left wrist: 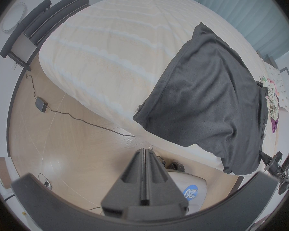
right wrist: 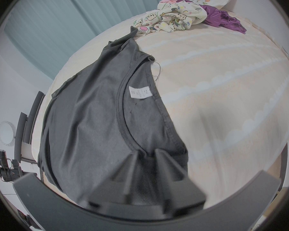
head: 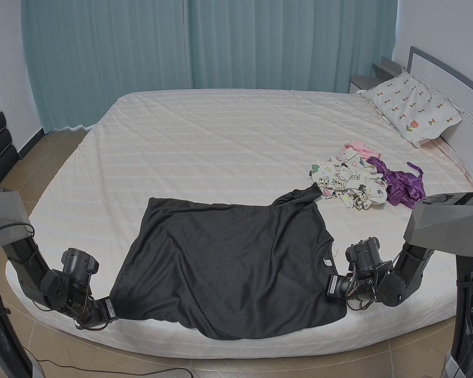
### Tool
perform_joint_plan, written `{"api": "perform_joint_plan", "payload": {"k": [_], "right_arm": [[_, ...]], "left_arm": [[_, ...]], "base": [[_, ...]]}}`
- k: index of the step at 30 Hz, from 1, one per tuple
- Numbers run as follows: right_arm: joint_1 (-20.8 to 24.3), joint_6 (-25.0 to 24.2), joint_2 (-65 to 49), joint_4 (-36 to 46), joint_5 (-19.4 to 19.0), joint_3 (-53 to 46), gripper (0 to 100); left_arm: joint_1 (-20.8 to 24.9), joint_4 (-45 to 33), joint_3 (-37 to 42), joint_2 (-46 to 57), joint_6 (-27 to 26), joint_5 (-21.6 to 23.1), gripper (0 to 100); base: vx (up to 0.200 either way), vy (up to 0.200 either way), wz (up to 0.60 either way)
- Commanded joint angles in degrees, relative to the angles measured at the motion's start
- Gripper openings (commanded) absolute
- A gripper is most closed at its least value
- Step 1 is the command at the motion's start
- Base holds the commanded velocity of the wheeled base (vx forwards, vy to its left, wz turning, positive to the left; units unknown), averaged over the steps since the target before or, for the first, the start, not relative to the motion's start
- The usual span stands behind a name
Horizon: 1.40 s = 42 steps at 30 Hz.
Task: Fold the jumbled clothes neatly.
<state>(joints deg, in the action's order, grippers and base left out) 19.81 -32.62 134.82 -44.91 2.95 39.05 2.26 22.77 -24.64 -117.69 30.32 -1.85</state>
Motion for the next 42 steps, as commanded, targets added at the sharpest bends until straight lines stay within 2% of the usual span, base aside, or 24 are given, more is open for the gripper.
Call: {"api": "perform_joint_plan", "payload": {"k": [1,5,8,12,16,20,27,28,33,34,42], "right_arm": [[-1.4,-0.2,0.0,-0.4,0.0,1.1,0],[-4.1,-3.5,0.1,-3.6,-0.1,4.5,0],[-5.6,-3.7,0.6,-4.5,-0.4,6.4,0],[-5.8,-3.8,0.6,-4.8,-2.2,6.7,0],[-6.5,-4.3,1.3,-10.1,-2.6,9.0,0],[-6.5,-5.0,2.9,-15.6,-1.8,10.7,0],[-6.5,-5.0,5.5,-17.1,0.7,14.1,0],[-6.5,-5.0,5.7,-17.1,0.7,14.5,100],[-6.5,-5.2,5.8,-17.1,0.7,14.6,100],[-6.5,-5.6,5.5,-17.2,0.6,13.8,100],[-6.5,-8.1,3.3,-17.8,0.0,10.5,100]], "left_arm": [[-0.4,0.2,-0.1,-0.1,0.0,0.1,0],[-1.3,2.5,-0.2,-0.5,0.0,2.6,0],[-1.6,4.3,0.4,-0.5,0.0,5.0,0],[-1.6,4.6,0.2,-0.6,0.1,5.4,0],[-2.0,5.5,0.4,-0.6,0.1,6.5,0],[-2.2,6.1,0.4,-0.9,0.1,6.7,0],[-2.4,6.8,-0.3,-2.9,0.2,5.9,0],[-2.5,7.5,-0.3,-3.1,0.3,5.9,0],[-3.5,11.2,0.5,-3.7,0.4,6.1,0],[-3.9,11.8,0.6,-4.2,0.3,5.9,100],[-3.8,12.0,1.7,-4.4,-0.3,5.9,100]], "base": [[0.000,0.000,0.00],[0.000,0.000,0.00],[0.000,0.000,0.00],[0.000,0.000,0.00],[0.000,0.000,0.00],[0.000,0.000,0.00],[0.000,0.000,0.00],[0.000,0.000,0.00],[0.000,0.000,0.00],[0.000,0.000,0.00],[0.000,0.000,0.00]]}}
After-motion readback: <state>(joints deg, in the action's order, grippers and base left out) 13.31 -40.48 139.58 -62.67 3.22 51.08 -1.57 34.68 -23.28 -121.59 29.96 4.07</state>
